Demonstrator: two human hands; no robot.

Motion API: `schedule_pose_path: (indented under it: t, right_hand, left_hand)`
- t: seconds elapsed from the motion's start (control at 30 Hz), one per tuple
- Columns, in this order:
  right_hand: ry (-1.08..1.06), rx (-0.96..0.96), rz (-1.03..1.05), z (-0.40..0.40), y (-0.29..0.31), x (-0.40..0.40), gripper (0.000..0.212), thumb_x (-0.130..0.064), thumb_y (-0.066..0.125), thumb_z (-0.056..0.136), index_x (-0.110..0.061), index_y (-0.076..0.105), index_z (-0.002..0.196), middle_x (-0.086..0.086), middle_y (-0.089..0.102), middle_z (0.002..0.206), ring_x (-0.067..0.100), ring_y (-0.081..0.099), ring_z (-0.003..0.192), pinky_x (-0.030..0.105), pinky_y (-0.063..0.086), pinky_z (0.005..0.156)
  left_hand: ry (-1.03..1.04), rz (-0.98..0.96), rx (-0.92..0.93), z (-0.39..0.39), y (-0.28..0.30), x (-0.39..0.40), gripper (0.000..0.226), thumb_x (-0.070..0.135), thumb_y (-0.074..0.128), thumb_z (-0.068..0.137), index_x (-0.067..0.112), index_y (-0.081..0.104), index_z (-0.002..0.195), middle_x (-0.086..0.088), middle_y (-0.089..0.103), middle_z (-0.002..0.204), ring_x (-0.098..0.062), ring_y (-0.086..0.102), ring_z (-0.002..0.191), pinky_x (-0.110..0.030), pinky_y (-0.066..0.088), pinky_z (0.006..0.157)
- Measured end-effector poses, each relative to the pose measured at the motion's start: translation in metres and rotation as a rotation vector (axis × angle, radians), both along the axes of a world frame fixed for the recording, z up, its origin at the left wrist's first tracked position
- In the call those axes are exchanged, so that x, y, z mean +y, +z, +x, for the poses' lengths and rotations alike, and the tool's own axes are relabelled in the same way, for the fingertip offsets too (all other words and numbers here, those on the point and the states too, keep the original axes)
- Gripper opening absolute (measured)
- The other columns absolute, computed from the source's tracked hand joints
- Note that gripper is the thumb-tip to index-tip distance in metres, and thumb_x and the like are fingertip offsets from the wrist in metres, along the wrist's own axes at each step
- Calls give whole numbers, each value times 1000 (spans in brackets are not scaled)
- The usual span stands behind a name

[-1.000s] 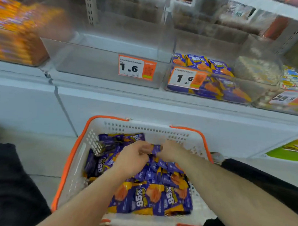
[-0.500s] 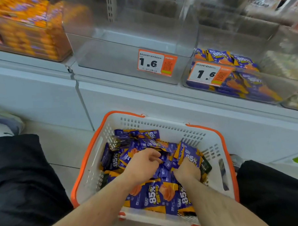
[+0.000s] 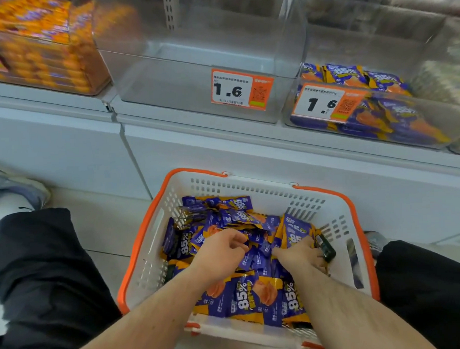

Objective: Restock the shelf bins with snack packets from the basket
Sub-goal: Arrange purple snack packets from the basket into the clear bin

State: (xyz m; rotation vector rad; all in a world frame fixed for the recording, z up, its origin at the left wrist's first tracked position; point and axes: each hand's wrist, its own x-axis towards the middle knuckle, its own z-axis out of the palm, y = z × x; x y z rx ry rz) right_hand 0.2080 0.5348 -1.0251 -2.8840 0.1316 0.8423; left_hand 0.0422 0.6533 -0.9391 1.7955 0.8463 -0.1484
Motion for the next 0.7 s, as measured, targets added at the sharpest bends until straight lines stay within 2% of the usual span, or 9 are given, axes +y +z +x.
schedule_pose_path:
  t: [0.1,0.17,0.23,0.3,0.37,0.4,0.47,0.57,0.7]
  right_hand:
    - [78,-66,-46,-1,22,6,108,-63,75,64,-21,18,145,22,29,145,39,35,132,48,35,107]
    - [167,-117,-38,-6,40,8,108,-65,74,64,-22,18,146,21,29,146,38,35,133,47,34,108]
    - [240,-139,30,-13,57,10,112,-68,73,61,-24,17,148,18,28,149,37,33,135,47,34,110]
    - [285,-188,161,-20,74,10,111,-68,71,52,-29,24,145,13,34,146,35,38,133,47,38,107]
    - [361,-278,311,-25,94,10,105,-65,69,49,-34,31,141,5,44,137,29,44,128,44,41,104]
    - [405,-332,385,-26,103,9,99,-62,68,50,-34,36,139,2,48,132,27,45,125,42,42,103]
    - [491,-433,505,-26,123,10,93,-60,70,50,-32,43,135,-1,52,127,25,47,123,42,43,100]
    - [538,-505,588,-24,154,11,107,-75,64,44,-29,42,137,4,43,140,27,39,133,49,38,105]
    - [517,-709,767,-19,202,14,104,-71,66,46,-20,45,135,1,45,136,22,45,127,44,39,104]
  left_hand:
    - [54,-82,6,11,-5,-4,25,15,49,98,27,54,118,8,64,117,-5,62,83,-21,49,67]
    - [122,-128,9,23,-4,-9,32,18,49,98,23,50,130,6,60,121,-9,59,77,-24,49,64]
    - [260,-232,11,37,2,-14,43,27,51,99,17,41,140,4,58,106,-11,55,73,-25,44,59]
    - [380,-436,-32,47,14,-16,35,35,53,98,14,51,126,2,56,89,-18,56,76,-29,44,60]
    - [404,-601,-146,52,24,-16,22,36,56,97,16,61,105,-4,62,96,-22,59,78,-39,54,70]
    - [391,-628,-220,53,30,-15,18,32,58,96,17,65,104,-4,67,99,-24,63,80,-45,57,77]
    - [376,-580,-374,56,44,-13,15,17,60,94,19,72,103,-4,75,97,-27,71,85,-46,59,77]
    - [369,-423,-541,62,74,-6,29,-3,55,89,17,71,103,-7,76,88,-26,73,80,-37,58,69]
    - [298,-258,-723,75,117,7,37,-9,53,88,22,69,101,-10,75,87,-27,73,77,-38,59,73]
